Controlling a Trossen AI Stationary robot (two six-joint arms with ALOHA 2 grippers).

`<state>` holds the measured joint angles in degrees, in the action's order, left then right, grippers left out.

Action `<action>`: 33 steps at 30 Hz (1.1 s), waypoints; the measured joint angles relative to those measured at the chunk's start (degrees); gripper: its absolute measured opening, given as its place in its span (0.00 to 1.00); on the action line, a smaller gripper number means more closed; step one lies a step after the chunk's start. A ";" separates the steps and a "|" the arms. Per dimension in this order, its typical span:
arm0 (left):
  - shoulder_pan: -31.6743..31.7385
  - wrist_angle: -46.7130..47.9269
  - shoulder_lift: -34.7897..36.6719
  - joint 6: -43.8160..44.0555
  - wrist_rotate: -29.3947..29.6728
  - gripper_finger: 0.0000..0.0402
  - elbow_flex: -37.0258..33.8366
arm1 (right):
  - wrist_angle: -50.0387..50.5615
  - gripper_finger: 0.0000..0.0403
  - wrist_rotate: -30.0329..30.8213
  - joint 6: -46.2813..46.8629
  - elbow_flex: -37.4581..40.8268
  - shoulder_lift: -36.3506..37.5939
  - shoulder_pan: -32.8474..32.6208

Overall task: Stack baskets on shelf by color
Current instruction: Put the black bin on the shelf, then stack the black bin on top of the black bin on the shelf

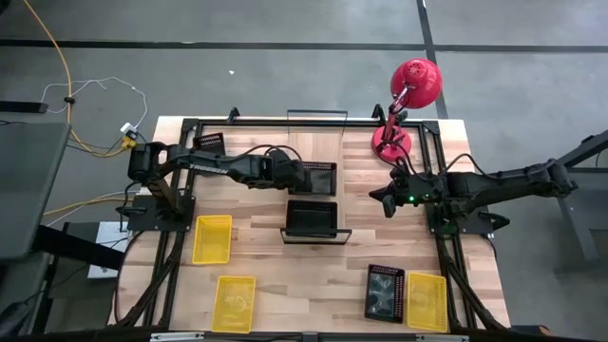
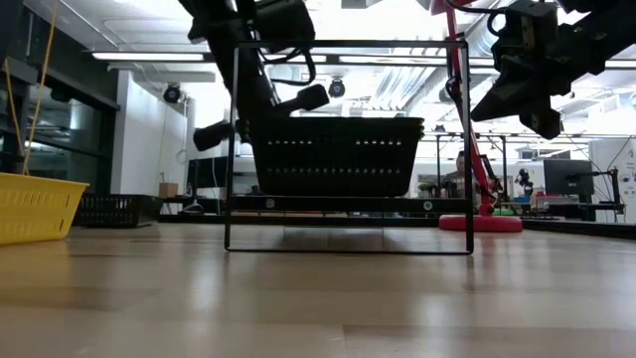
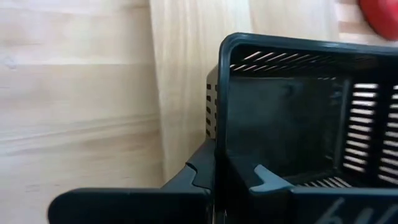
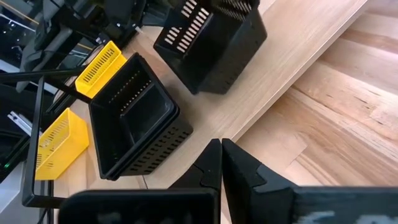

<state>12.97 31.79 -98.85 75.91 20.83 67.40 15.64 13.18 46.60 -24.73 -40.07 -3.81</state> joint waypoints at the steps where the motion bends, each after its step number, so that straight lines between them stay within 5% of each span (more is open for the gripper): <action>1: 0.00 -0.25 0.00 -0.30 -0.06 0.00 0.00 | 0.00 0.00 -0.07 -0.01 0.00 0.00 0.00; 9: 0.22 0.08 0.02 -1.84 -1.20 0.05 0.00 | 0.00 0.00 -0.10 -0.09 0.00 0.00 0.00; 21: 1.36 0.19 0.38 -4.60 -1.64 0.33 0.00 | 0.02 0.00 0.31 -0.38 0.02 0.00 0.00; 33: 5.78 2.57 11.73 -16.46 -0.11 0.48 -0.07 | -0.04 0.00 0.31 -0.14 0.04 0.00 0.00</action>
<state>18.75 34.35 -87.12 59.45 20.73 67.33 15.60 13.50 46.46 -24.69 -40.07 -3.81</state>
